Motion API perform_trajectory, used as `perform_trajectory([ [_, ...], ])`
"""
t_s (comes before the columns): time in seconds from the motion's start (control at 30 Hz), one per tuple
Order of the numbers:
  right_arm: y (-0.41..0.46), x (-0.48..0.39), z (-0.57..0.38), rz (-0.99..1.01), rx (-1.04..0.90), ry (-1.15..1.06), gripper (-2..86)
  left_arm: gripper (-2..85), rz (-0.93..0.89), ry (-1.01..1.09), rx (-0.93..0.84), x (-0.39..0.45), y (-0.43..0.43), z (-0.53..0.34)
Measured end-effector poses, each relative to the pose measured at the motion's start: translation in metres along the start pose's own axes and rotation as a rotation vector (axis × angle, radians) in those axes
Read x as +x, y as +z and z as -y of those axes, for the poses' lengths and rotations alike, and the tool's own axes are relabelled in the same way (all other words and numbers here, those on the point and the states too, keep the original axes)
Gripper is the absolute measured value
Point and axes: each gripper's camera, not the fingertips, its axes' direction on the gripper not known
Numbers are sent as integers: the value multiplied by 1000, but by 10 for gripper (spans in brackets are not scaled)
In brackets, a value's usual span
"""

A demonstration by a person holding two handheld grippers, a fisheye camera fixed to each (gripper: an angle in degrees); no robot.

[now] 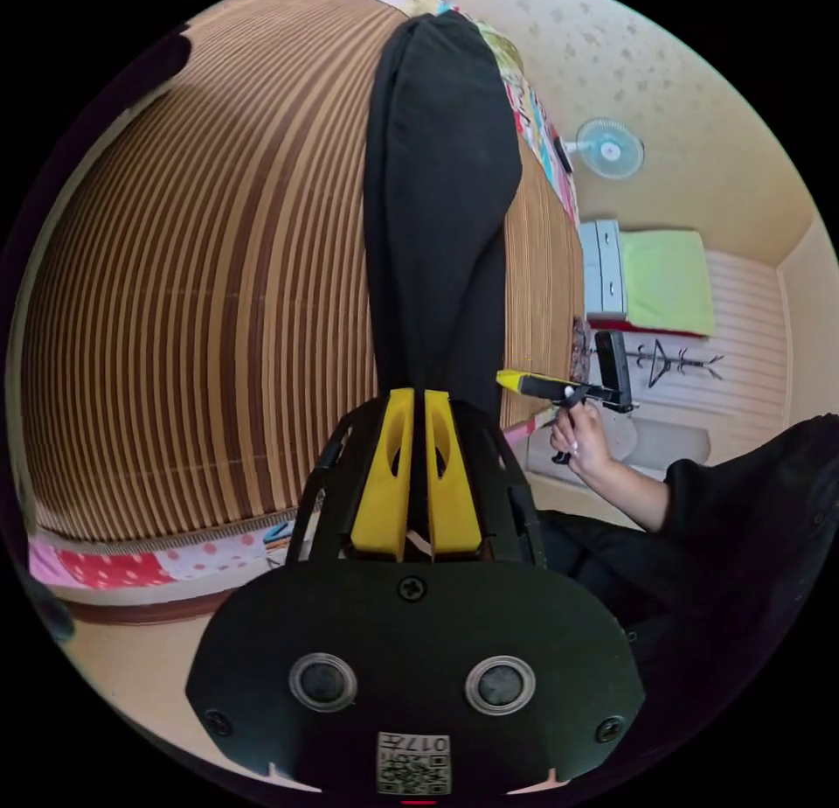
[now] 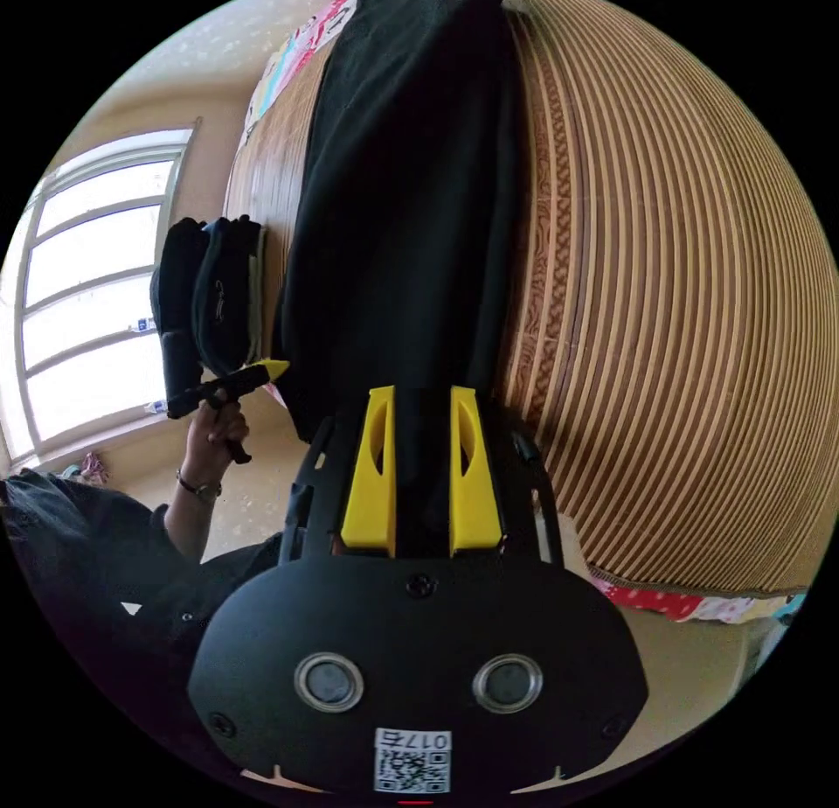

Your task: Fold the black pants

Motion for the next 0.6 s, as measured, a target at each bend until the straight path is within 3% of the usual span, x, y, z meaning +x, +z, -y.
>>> perform_trajectory([
  [0.17, 12, 1, -4, -5, 14, 16, 66, -1, 113, 135, -91, 22, 4, 15],
  [0.37, 25, 5, 5, -31, -112, -50, 43, 2, 75, 135, -152, 29, 7, 24],
  [0.5, 11, 5, -7, -120, -4, -37, 76, 3, 64, 133, -159, 35, 4, 25],
  [0.6, 28, 12, -7, -47, -22, -25, 89, 4, 77, 142, -154, 43, 2, 23],
])
